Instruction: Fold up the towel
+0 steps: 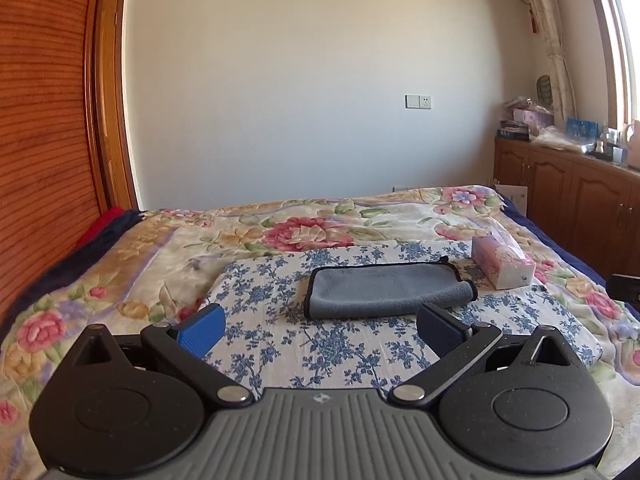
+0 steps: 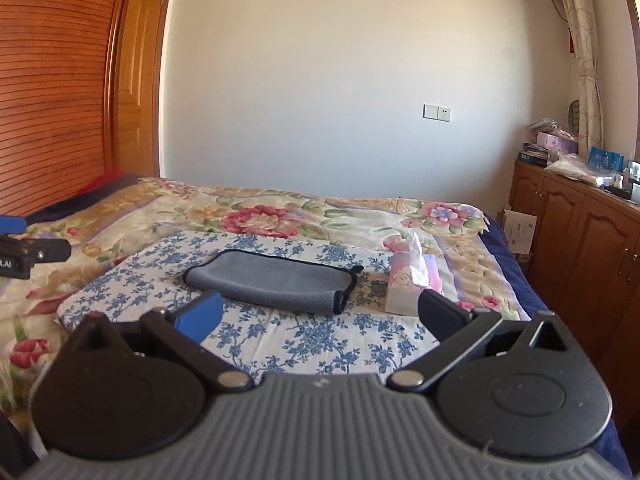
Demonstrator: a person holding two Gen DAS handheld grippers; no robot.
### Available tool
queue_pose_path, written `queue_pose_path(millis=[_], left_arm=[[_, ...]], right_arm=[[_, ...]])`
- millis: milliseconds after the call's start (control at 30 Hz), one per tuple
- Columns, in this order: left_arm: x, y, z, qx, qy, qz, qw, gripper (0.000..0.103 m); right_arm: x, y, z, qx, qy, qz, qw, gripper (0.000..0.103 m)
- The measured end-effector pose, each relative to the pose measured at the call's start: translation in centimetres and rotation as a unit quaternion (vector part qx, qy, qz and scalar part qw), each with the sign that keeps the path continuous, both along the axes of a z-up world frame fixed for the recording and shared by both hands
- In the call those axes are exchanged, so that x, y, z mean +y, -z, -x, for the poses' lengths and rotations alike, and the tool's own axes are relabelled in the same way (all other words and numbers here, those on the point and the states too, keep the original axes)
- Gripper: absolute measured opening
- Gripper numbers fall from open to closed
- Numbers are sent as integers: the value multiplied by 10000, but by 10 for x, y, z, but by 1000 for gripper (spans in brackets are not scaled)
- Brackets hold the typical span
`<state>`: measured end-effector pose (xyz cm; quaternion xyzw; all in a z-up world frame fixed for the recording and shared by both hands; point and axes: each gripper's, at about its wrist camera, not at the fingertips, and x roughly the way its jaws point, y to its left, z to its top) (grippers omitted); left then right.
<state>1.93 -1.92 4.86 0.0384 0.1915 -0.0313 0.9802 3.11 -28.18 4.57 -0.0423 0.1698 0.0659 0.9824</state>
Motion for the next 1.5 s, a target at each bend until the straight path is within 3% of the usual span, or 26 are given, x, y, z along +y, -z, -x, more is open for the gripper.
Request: queue_pose_path(millis=[400,900,1500], left_arm=[[-3,19,9,-47,141,-108,9998,103],[6,36,13,-126,-28,-135,9998,103],[8,31,19,-525,-18,-129,9985,103]], right_arm=[[-6,16,6,64,190,-108,9997,103],[-8,21,9,-38,300,-47,9995,103],[-13,22,13,-276,470,-237,9982,103]])
